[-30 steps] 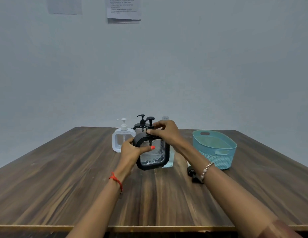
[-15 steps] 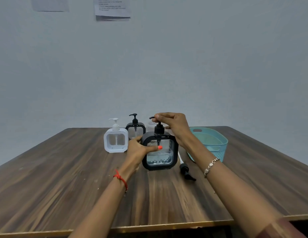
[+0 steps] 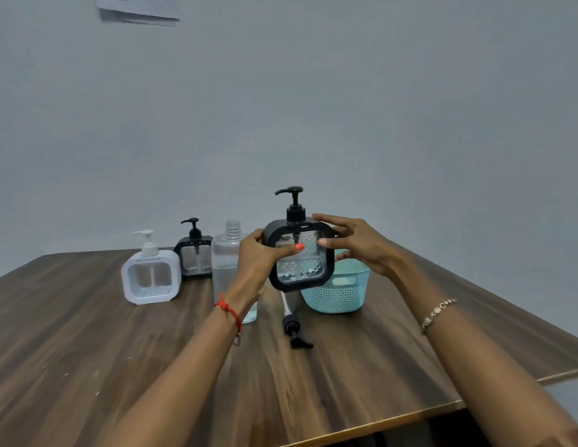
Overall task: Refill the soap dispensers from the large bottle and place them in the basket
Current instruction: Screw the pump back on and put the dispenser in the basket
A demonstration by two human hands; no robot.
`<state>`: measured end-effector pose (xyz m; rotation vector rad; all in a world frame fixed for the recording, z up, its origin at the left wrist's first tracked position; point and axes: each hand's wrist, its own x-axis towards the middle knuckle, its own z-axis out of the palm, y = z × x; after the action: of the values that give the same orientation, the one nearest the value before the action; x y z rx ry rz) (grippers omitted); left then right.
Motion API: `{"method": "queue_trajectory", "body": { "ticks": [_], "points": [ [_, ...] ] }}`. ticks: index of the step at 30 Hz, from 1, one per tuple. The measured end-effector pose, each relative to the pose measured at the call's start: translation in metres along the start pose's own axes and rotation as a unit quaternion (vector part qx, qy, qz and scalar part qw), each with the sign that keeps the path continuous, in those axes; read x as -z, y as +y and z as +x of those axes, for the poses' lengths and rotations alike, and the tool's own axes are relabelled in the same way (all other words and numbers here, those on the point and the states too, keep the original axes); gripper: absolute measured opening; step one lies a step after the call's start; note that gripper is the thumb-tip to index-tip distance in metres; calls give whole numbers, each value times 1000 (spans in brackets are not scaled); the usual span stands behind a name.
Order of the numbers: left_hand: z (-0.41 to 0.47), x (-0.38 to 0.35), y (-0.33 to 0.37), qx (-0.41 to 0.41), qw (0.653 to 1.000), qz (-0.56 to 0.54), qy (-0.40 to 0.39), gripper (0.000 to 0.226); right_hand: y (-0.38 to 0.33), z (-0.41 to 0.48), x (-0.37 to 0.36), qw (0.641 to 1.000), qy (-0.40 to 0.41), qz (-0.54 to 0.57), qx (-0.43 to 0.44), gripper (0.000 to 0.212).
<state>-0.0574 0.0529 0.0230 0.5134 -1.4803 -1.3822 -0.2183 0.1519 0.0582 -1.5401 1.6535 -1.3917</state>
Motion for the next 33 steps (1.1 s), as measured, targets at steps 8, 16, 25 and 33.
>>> {"method": "queue_trajectory", "body": {
  "ticks": [8, 16, 25, 33],
  "points": [
    [57, -55, -15, -31, 996, 66, -52, 49, 13, 37, 51, 997, 66, -23, -16, 59],
    [114, -72, -45, 10, 987, 134, -86, 45, 54, 88, 63, 993, 89, -60, -56, 57],
    [131, -64, -79, 1, 959, 269, -90, 28, 87, 119, 61, 965, 57, -242, -84, 50],
    [137, -62, -95, -24, 921, 384, -57, 34, 95, 127, 58, 906, 32, -410, -98, 54]
  ]
}}
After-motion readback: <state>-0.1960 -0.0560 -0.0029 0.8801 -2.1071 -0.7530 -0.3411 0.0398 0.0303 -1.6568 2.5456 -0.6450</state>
